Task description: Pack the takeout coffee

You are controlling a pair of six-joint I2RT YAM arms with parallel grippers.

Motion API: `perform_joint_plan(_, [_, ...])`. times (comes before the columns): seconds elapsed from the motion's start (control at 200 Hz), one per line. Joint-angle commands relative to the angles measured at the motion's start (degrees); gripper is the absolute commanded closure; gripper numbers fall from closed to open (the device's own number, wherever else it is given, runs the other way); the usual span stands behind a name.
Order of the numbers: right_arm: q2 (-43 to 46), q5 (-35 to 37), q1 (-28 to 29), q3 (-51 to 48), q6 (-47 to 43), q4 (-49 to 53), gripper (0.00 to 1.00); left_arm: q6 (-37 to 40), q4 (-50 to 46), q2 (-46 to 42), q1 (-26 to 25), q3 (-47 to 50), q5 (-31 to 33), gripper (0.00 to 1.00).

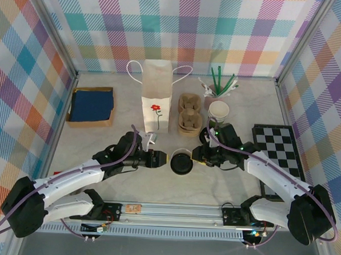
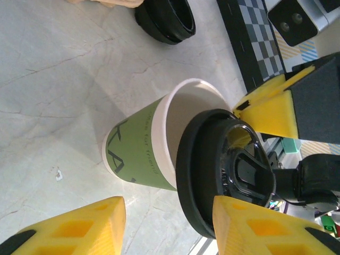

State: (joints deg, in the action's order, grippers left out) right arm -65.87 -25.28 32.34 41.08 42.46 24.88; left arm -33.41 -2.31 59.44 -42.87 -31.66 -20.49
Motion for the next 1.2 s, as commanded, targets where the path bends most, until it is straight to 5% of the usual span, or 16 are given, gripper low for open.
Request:
perform_joint_plan(0.0, [-0.62, 0.22, 0.36, 1.82, -0.18, 0.02, 0.67, 0.87, -3.10, -1.25, 0.36, -1.47, -2.21, 0.53])
perform_joint_plan(0.37, [-0.89, 0.34, 0.36, 1.95, -0.10, -0.10, 0.67, 0.92, -6.19, -3.98, -1.42, 0.35, -4.29, 0.53])
perform_joint_plan(1.196, [-1.11, 0.21, 0.36, 2.56, -0.36, -0.25, 0.68, -0.85, -0.03, 4.88, -7.47, -1.46, -7.55, 0.68])
